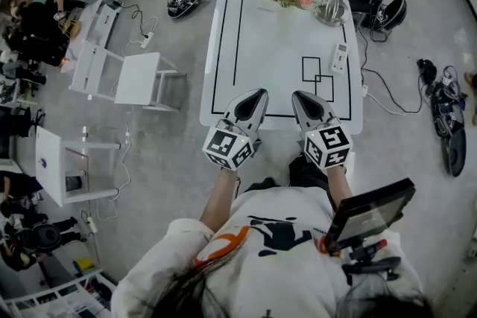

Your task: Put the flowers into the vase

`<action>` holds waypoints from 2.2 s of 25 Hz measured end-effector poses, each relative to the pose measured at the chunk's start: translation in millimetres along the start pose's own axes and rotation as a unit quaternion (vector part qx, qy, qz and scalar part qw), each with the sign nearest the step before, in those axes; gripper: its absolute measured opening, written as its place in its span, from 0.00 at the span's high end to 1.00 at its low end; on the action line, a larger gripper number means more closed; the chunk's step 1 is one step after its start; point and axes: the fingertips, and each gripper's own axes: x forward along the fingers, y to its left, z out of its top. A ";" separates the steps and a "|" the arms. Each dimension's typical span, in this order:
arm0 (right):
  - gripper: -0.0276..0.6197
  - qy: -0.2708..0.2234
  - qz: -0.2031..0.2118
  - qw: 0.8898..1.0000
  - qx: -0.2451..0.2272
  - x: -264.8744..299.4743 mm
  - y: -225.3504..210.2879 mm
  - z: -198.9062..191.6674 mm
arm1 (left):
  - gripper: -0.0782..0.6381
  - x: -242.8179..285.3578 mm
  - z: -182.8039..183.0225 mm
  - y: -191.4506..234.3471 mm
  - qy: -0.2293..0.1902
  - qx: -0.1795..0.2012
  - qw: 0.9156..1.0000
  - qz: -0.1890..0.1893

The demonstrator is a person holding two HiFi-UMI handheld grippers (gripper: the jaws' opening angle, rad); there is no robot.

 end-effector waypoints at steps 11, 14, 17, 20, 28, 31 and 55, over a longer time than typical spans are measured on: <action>0.93 -0.009 -0.036 0.999 0.000 -43.5 87.4 -29.2 | 0.88 -91.6 -15.3 -25.0 0.003 -0.003 0.999 -0.044; 0.93 -0.011 -0.039 0.999 0.003 -57.4 110.0 -38.7 | 0.88 -116.8 -20.5 -33.9 0.001 -0.003 0.999 -0.050; 0.93 -0.009 -0.039 0.999 0.003 -69.4 129.3 -47.5 | 0.88 -138.7 -25.9 -39.9 0.000 -0.002 0.999 -0.054; 0.93 -0.018 -0.041 0.999 -0.002 -78.7 143.8 -48.1 | 0.88 -153.4 -28.7 -42.1 -0.003 -0.002 0.998 -0.057; 0.93 -0.040 -0.060 0.997 0.007 -104.5 155.8 -48.6 | 0.88 -171.9 -26.6 -53.6 -0.005 0.008 0.997 -0.079; 0.93 -0.043 -0.064 0.997 0.002 -105.7 158.6 -46.7 | 0.88 -173.5 -23.8 -50.8 -0.010 0.001 0.997 -0.081; 0.94 -0.034 -0.073 0.997 -0.015 -100.3 156.9 -41.6 | 0.88 -164.8 -27.4 -46.8 0.000 -0.004 0.996 -0.092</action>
